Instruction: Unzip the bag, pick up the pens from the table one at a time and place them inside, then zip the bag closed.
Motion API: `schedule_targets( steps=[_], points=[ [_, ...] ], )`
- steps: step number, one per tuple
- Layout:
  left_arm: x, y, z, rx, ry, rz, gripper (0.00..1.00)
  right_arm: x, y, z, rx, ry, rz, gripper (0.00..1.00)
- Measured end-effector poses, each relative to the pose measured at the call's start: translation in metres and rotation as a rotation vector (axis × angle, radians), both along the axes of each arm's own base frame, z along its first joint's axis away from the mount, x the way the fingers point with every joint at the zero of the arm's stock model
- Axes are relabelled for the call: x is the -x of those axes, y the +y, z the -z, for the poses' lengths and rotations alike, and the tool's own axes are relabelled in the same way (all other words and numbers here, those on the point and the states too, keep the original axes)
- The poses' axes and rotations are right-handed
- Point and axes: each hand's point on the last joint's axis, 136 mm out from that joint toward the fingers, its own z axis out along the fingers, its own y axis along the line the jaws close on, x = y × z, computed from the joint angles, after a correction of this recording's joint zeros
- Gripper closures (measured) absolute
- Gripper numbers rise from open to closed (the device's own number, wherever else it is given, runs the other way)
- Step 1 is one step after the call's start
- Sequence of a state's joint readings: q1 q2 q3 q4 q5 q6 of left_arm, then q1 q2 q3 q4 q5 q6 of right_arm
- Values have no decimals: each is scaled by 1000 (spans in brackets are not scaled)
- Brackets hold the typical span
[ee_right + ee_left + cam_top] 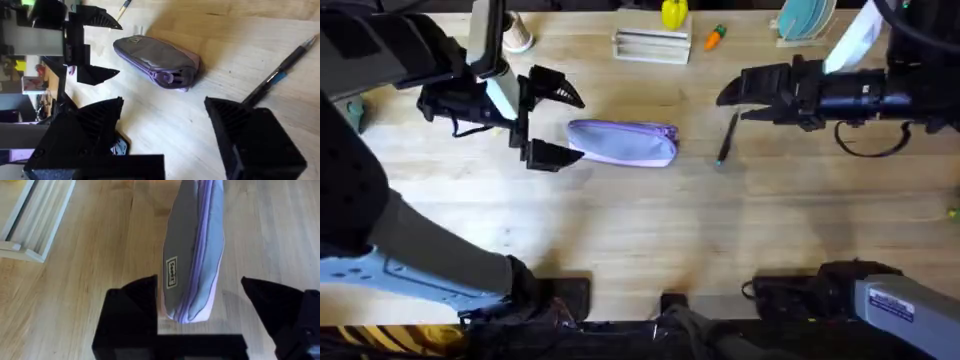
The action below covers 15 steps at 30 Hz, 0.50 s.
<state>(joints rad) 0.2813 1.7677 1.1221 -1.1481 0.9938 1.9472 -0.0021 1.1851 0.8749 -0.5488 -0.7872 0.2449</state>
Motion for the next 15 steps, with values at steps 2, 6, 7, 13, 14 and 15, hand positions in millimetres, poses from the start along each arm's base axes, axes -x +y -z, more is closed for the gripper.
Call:
schedule_targets(
  steps=[2,6,7,13,14,15],
  points=[
    [-1,-1,3,20,14,-2,10,-1,0,-1,-3,1,4,7],
    [-2,-3,7,45,32,-6,10,-1,0,-1,-7,3,9,7],
    [-2,-3,7,48,34,-6,10,-2,0,-1,-8,3,10,7],
    [-4,-3,13,55,39,-7,8,-2,0,-1,-10,7,13,7],
    [-4,-3,14,55,40,-7,8,-2,0,-1,-11,8,14,7],
    [-5,-3,14,54,39,-7,7,-2,0,-1,-13,12,17,7]
  ],
)
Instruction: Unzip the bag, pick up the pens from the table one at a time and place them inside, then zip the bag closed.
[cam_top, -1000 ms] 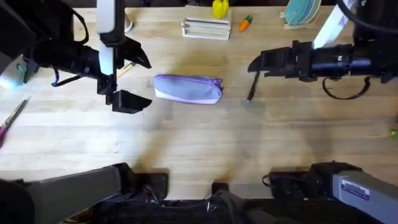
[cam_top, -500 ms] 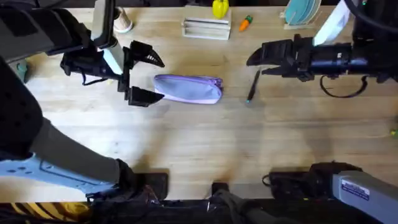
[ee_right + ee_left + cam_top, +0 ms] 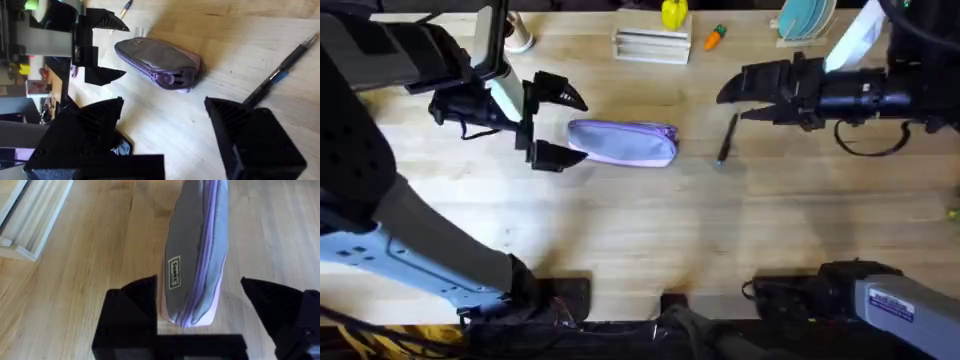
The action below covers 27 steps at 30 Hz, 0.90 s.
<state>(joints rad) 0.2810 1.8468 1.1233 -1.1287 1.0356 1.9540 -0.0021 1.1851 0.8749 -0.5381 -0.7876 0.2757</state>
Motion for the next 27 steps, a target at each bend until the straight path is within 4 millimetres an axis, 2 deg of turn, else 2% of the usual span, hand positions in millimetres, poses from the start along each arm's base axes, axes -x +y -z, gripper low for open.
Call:
schedule_targets(
  steps=[9,10,15,16,21,23,27],
  points=[
    [-5,1,1,-8,-33,1,8,0,0,0,-5,10,8,7],
    [-5,1,1,-8,-32,1,89,0,0,0,-6,13,10,7],
    [-6,2,1,-10,-37,2,868,0,0,0,-10,19,15,7],
    [-5,1,1,-13,-39,5,931,0,0,0,-11,21,16,7],
    [-5,0,2,-15,-39,10,956,1,1,3,-2,28,18,7],
    [-5,0,2,-15,-39,10,956,7,11,15,7,56,-13,7],
    [-5,0,2,-15,-39,10,956,3,25,27,1,95,-43,7]
  ],
)
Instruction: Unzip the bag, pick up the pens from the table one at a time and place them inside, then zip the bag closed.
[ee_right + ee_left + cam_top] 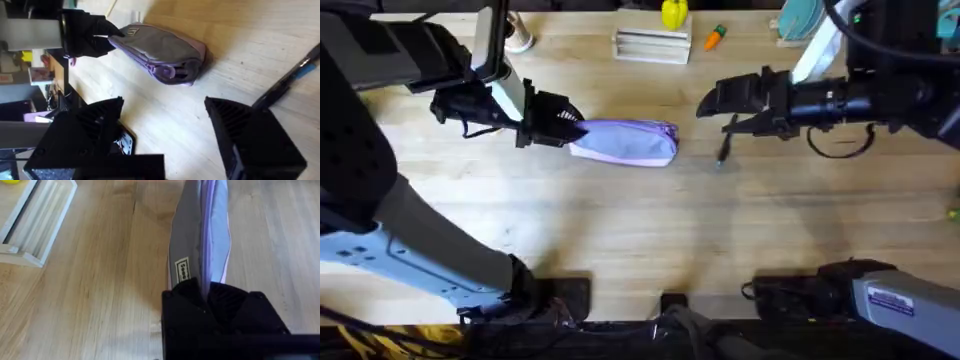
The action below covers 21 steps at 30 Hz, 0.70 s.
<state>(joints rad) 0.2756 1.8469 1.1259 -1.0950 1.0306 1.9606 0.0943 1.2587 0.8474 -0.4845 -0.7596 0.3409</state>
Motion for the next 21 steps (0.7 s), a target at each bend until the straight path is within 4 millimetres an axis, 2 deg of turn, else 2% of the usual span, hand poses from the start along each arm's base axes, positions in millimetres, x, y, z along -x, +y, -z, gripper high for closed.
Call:
schedule_targets(
  steps=[7,12,21],
  points=[
    [0,0,0,0,0,0,956,-14,19,25,-16,64,-14,7],
    [0,0,0,0,0,0,956,-14,25,36,-20,109,-14,7],
    [0,0,0,0,0,0,956,-18,39,49,-107,44,18,7]
  ],
)
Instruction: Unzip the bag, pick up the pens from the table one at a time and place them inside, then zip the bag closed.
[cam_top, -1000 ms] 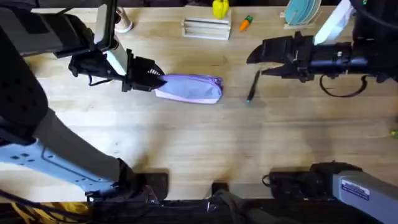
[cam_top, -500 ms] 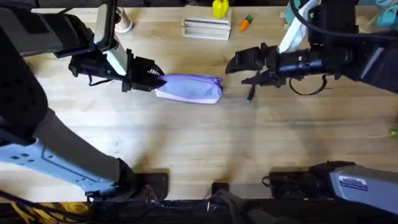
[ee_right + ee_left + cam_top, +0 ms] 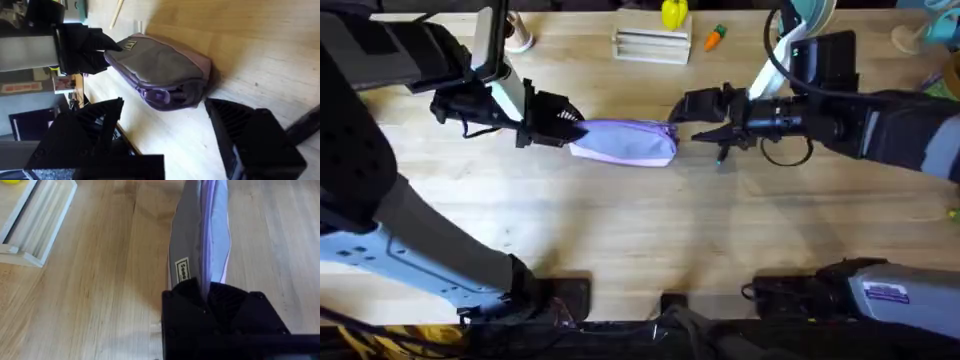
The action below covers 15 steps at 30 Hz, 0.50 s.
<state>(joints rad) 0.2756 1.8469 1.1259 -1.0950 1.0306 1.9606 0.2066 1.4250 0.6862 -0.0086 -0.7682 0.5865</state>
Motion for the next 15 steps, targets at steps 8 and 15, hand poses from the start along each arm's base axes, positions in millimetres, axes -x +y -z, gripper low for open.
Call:
schedule_targets(
  steps=[8,15],
  points=[
    [0,0,0,0,0,0,956,2,1,4,-25,48,35,7],
    [0,0,0,0,0,0,958,-5,22,1,-59,12,12,7]
  ],
)
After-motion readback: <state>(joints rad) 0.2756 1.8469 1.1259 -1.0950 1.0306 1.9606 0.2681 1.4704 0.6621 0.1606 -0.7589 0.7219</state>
